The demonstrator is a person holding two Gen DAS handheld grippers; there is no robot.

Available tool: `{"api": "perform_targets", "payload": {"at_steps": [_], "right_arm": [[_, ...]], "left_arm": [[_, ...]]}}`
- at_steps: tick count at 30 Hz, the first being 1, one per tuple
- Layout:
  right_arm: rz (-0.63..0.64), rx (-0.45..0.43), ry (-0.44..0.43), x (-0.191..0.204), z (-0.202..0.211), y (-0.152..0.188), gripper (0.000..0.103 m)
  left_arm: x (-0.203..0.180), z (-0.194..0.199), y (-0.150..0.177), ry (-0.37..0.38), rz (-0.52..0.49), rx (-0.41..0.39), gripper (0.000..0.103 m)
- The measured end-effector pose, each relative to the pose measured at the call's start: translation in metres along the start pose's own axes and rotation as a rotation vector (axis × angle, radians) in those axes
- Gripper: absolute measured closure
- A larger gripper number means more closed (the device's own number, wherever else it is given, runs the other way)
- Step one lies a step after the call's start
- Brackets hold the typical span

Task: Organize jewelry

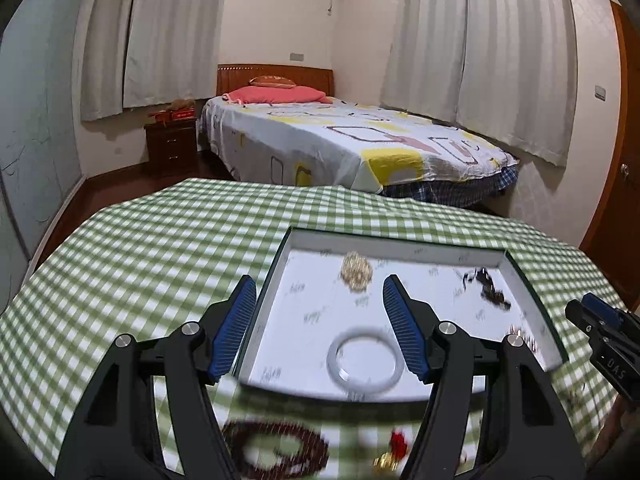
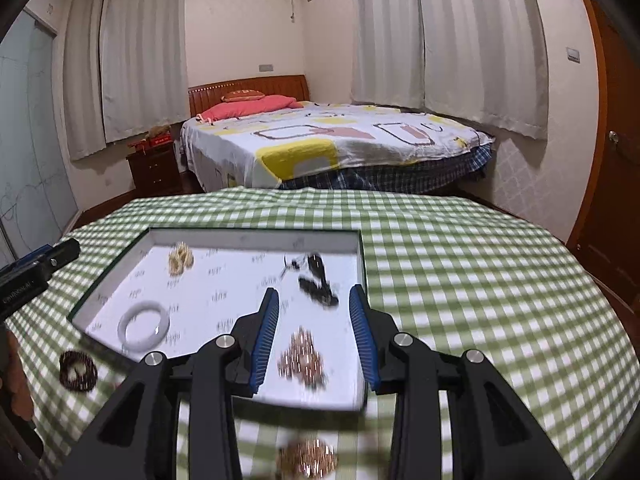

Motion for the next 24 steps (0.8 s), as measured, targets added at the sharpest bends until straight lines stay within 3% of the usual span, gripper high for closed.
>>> {"api": "perform_targets", "payload": {"at_steps": [13,24], "right_arm": [[-0.015,0.048,0.064,-0.029,0.014,0.051,0.066],[-0.086,0.112,0.123,-0.058,0.002,0.07,0.066]], "left_arm": [[0.019,0.028,0.064,-0.054,-0.027,0.071,0.039],[0.03,0.03,0.084,-0.08,-0.02,0.112,0.039]]}}
Point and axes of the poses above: each gripper's, at about its wrist camera, not at the fingertips, and z roughly against the way its jaws point, x to its left, y to its underside, the point moved 8 cm from there along -z, roughly the way its jaws point
